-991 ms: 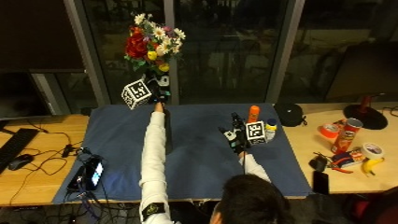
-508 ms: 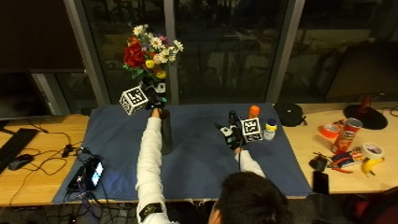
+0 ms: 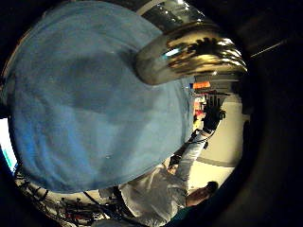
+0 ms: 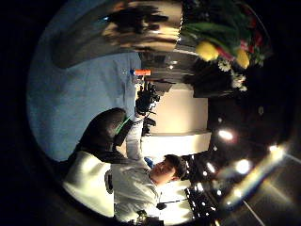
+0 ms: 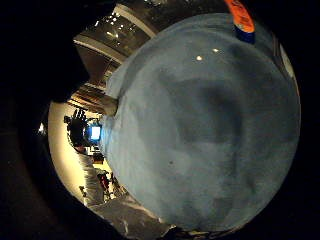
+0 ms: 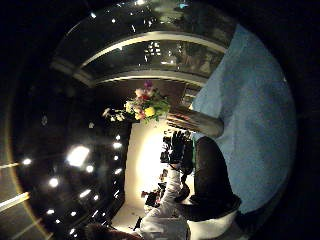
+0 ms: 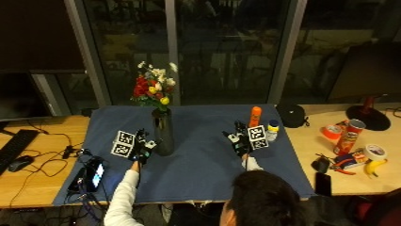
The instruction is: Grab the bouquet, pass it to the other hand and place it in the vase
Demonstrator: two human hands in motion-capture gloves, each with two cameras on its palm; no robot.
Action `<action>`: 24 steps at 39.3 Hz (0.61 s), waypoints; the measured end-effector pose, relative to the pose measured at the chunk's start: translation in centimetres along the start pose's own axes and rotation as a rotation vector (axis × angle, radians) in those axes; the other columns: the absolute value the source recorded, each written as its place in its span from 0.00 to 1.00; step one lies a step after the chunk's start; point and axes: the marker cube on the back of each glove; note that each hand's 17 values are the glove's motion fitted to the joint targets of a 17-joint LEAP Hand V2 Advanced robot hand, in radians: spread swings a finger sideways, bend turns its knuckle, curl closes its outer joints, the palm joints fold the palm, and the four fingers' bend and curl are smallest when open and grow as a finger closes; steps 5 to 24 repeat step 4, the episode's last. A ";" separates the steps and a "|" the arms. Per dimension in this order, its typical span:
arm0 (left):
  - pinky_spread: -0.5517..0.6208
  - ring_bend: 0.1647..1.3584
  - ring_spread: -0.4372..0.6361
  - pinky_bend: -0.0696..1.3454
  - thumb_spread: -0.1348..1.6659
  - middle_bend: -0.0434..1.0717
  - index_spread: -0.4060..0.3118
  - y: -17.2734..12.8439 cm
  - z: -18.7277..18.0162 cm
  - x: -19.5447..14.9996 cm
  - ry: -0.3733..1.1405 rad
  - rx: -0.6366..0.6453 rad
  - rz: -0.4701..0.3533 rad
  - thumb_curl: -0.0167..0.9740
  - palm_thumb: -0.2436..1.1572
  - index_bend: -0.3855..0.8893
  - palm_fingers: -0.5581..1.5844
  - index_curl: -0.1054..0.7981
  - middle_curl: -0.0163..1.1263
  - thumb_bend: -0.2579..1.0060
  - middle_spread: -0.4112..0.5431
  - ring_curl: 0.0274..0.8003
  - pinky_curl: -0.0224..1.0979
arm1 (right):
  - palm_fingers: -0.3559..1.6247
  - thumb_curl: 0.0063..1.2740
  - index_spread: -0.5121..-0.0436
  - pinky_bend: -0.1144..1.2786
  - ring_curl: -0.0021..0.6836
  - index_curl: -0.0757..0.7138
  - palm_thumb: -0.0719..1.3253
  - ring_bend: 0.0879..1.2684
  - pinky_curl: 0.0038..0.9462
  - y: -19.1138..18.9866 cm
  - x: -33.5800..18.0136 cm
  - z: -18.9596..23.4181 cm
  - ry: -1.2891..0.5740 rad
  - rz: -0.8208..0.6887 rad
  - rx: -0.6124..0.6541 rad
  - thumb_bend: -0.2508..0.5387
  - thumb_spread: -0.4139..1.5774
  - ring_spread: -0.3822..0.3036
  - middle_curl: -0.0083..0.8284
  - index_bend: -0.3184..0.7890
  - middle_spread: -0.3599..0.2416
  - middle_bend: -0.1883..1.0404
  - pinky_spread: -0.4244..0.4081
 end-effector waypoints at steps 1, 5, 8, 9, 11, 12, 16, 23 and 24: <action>0.81 0.36 0.75 0.36 0.51 0.24 0.78 0.1 0.1 -0.1 -0.008 0.004 0.004 0.55 0.50 0.31 0.17 0.39 0.31 0.18 0.78 0.39 0.31 | 0.22 0.39 0.32 0.45 0.46 0.36 0.53 0.30 0.36 -0.1 0.2 -0.1 0.000 -0.015 -0.001 0.29 0.71 0.57 0.43 0.41 0.54 0.31 0.75; 0.85 0.37 0.79 0.36 0.53 0.24 0.80 -0.1 0.2 -0.2 -0.025 0.017 0.013 0.53 0.50 0.31 0.18 0.35 0.31 0.17 0.81 0.39 0.31 | 0.22 0.39 0.32 0.44 0.45 0.36 0.54 0.30 0.36 -0.1 0.5 -0.1 -0.019 -0.030 -0.017 0.29 0.72 0.58 0.43 0.41 0.54 0.31 0.75; 0.85 0.37 0.79 0.36 0.53 0.24 0.80 -0.1 0.2 -0.2 -0.025 0.017 0.013 0.53 0.50 0.31 0.18 0.35 0.31 0.17 0.81 0.39 0.31 | 0.22 0.39 0.32 0.44 0.45 0.36 0.54 0.30 0.36 -0.1 0.5 -0.1 -0.019 -0.030 -0.017 0.29 0.72 0.58 0.43 0.41 0.54 0.31 0.75; 0.85 0.37 0.79 0.36 0.53 0.24 0.80 -0.1 0.2 -0.2 -0.025 0.017 0.013 0.53 0.50 0.31 0.18 0.35 0.31 0.17 0.81 0.39 0.31 | 0.22 0.39 0.32 0.44 0.45 0.36 0.54 0.30 0.36 -0.1 0.5 -0.1 -0.019 -0.030 -0.017 0.29 0.72 0.58 0.43 0.41 0.54 0.31 0.75; 0.85 0.37 0.79 0.36 0.53 0.24 0.80 -0.1 0.2 -0.2 -0.025 0.017 0.013 0.53 0.50 0.31 0.18 0.35 0.31 0.17 0.81 0.39 0.31 | 0.22 0.39 0.32 0.44 0.45 0.36 0.54 0.30 0.36 -0.1 0.5 -0.1 -0.019 -0.030 -0.017 0.29 0.72 0.58 0.43 0.41 0.54 0.31 0.75; 0.85 0.37 0.79 0.36 0.53 0.24 0.80 -0.1 0.2 -0.2 -0.025 0.017 0.013 0.53 0.50 0.31 0.18 0.35 0.31 0.17 0.81 0.39 0.31 | 0.22 0.39 0.32 0.44 0.45 0.36 0.54 0.30 0.36 -0.1 0.5 -0.1 -0.019 -0.030 -0.017 0.29 0.72 0.58 0.43 0.41 0.54 0.31 0.75; 0.85 0.37 0.79 0.36 0.53 0.24 0.80 -0.1 0.2 -0.2 -0.025 0.017 0.013 0.53 0.50 0.31 0.18 0.35 0.31 0.17 0.81 0.39 0.31 | 0.22 0.39 0.32 0.44 0.45 0.36 0.54 0.30 0.36 -0.1 0.5 -0.1 -0.019 -0.030 -0.017 0.29 0.72 0.58 0.43 0.41 0.54 0.31 0.75; 0.85 0.37 0.79 0.36 0.53 0.24 0.80 -0.1 0.2 -0.2 -0.025 0.017 0.013 0.53 0.50 0.31 0.18 0.35 0.31 0.17 0.81 0.39 0.31 | 0.22 0.39 0.32 0.44 0.45 0.36 0.54 0.30 0.36 -0.1 0.5 -0.1 -0.019 -0.030 -0.017 0.29 0.72 0.58 0.43 0.41 0.54 0.31 0.75; 0.85 0.37 0.79 0.36 0.53 0.24 0.80 -0.1 0.2 -0.2 -0.025 0.017 0.013 0.53 0.50 0.31 0.18 0.35 0.31 0.17 0.81 0.39 0.31 | 0.22 0.39 0.32 0.44 0.45 0.36 0.54 0.30 0.36 -0.1 0.5 -0.1 -0.019 -0.030 -0.017 0.29 0.72 0.58 0.43 0.41 0.54 0.31 0.75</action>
